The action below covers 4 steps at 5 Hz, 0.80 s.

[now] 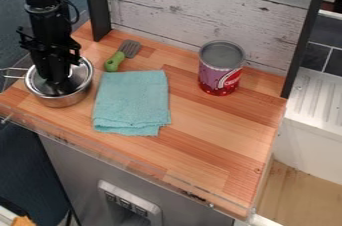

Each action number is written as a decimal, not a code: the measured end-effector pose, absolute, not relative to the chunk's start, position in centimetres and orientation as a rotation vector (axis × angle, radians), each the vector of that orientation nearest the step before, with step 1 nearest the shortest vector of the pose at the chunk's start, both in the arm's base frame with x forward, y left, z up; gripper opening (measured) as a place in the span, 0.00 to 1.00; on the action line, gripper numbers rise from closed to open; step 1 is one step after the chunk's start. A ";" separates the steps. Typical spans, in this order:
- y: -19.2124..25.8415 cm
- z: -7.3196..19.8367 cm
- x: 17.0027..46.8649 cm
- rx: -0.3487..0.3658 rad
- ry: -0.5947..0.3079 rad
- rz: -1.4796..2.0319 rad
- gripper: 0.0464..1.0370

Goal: Remove the lid of the silver dish and put it on the right side of the table

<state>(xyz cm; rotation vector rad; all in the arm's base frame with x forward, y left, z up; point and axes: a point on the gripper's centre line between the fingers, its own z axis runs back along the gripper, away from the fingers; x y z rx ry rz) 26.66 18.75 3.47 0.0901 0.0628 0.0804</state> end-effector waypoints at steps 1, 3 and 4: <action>18.6 3.5 26.8 0.095 0.065 0.068 0.24; 15.9 6.3 27.6 0.097 -0.006 0.015 0.24; 12.2 7.5 28.5 0.060 -0.047 -0.079 0.24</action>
